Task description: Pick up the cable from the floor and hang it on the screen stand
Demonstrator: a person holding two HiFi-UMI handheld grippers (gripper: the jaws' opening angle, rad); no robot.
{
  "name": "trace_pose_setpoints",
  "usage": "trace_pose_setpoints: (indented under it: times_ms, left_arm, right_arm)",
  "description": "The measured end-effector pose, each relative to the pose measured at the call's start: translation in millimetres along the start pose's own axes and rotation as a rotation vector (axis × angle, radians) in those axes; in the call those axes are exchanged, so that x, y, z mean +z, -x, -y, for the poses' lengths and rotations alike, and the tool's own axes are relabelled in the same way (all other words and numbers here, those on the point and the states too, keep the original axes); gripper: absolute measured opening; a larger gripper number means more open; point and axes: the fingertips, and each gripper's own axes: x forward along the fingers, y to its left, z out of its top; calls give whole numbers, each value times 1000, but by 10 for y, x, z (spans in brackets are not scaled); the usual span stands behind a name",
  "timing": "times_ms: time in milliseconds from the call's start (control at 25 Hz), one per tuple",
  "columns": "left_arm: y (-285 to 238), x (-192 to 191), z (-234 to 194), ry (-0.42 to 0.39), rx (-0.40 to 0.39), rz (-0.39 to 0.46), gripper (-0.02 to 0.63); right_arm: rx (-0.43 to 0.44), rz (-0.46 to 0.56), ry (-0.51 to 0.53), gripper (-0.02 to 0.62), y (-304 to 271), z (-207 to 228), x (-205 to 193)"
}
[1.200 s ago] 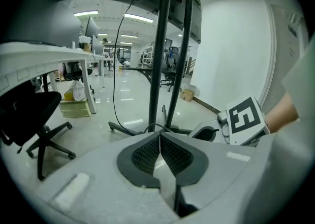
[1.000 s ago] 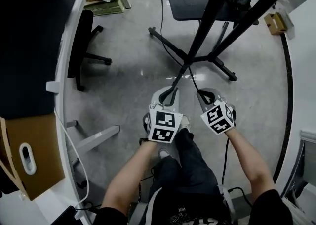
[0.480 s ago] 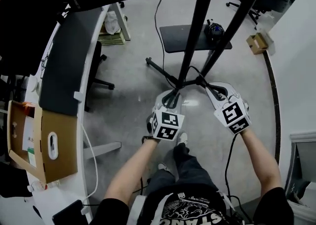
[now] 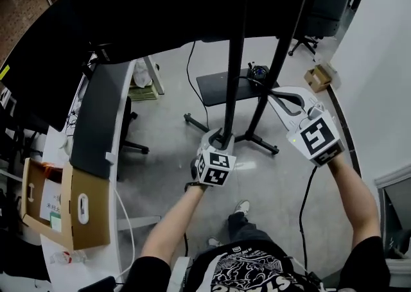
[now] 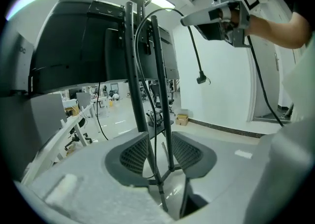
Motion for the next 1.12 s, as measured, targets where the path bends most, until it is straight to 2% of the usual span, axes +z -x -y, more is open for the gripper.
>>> trace_pose_setpoints:
  times_ms: [240, 520, 560, 640, 880, 1120]
  left_arm:
    - [-103, 296, -162, -21, 51, 27, 155]
    - [-267, 350, -68, -55, -19, 38, 153]
    - [-291, 348, -59, -64, -22, 40, 141]
    - [-329, 353, -66, -70, -22, 46, 30]
    - [-385, 556, -208, -56, -58, 71, 17]
    - [-239, 1276, -627, -60, -54, 120, 15]
  right_arm:
    - [-78, 70, 51, 14, 245, 546, 528]
    - [-121, 109, 82, 15, 372, 928, 870]
    - [-127, 112, 87, 15, 379, 974, 892]
    - [-143, 110, 93, 15, 388, 1081, 899]
    - [-187, 97, 72, 15, 409, 1457, 744]
    - [-250, 128, 17, 15, 502, 1982, 648]
